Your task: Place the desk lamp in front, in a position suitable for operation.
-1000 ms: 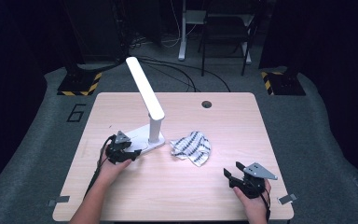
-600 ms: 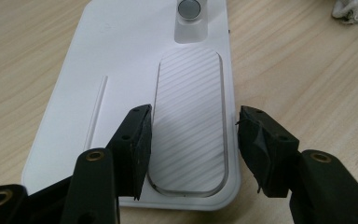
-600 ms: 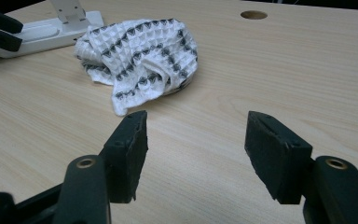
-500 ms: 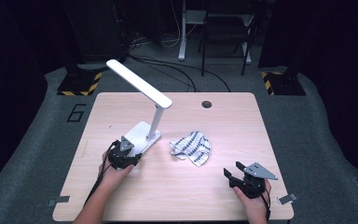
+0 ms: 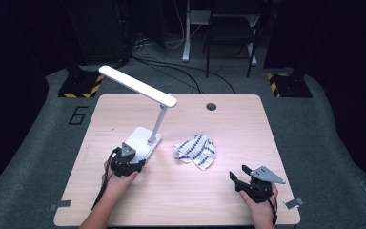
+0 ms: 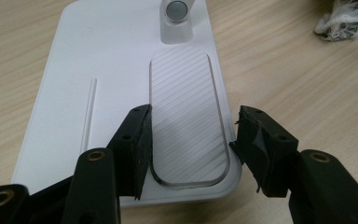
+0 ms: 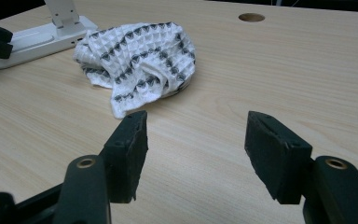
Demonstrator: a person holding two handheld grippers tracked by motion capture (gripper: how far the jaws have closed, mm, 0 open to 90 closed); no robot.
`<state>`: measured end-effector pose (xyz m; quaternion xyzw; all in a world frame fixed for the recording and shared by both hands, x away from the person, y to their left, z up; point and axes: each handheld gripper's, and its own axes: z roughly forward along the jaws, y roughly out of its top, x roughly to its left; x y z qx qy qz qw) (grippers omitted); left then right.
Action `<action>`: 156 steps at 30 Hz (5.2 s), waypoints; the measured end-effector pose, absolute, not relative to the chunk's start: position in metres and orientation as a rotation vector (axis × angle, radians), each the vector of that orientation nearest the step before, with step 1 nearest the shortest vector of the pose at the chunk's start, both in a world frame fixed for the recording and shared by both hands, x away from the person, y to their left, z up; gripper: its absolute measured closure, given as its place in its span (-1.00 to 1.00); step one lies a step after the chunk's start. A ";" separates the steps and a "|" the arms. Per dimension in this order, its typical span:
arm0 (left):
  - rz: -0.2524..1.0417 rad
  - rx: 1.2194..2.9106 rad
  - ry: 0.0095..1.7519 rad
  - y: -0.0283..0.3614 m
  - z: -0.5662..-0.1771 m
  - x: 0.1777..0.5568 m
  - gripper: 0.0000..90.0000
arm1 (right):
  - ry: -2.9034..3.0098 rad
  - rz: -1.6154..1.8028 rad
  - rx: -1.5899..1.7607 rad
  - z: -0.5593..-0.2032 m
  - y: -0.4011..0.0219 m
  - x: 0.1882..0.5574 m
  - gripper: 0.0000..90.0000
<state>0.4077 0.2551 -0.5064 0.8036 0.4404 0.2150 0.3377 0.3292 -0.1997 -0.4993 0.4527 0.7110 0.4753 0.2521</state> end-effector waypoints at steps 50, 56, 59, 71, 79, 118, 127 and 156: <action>0.462 2.026 1.241 0.287 -0.503 0.405 0.06 | 1.936 1.300 1.243 -0.500 -0.199 0.330 -0.13; 0.393 2.003 1.208 0.279 -0.503 0.405 0.10 | 1.951 1.280 1.224 -0.500 -0.197 0.330 -0.13; 0.364 2.007 1.182 0.270 -0.504 0.403 0.10 | 1.958 1.276 1.217 -0.500 -0.197 0.330 -0.13; 0.327 2.085 1.073 0.237 -0.501 0.389 0.11 | 1.943 1.293 1.229 -0.499 -0.199 0.329 -0.13; 0.283 2.143 0.993 0.214 -0.499 0.396 0.10 | 1.948 1.288 1.223 -0.500 -0.198 0.330 -0.13; 0.381 2.062 1.019 0.214 -0.478 0.432 0.05 | 1.949 1.280 1.236 -0.502 -0.201 0.331 -0.13; 0.460 1.994 1.092 0.263 -0.441 0.416 0.04 | 1.952 1.274 1.230 -0.502 -0.197 0.331 -0.13; 0.487 1.911 1.125 0.276 -0.455 0.473 0.21 | 1.965 1.269 1.250 -0.505 -0.201 0.332 -0.13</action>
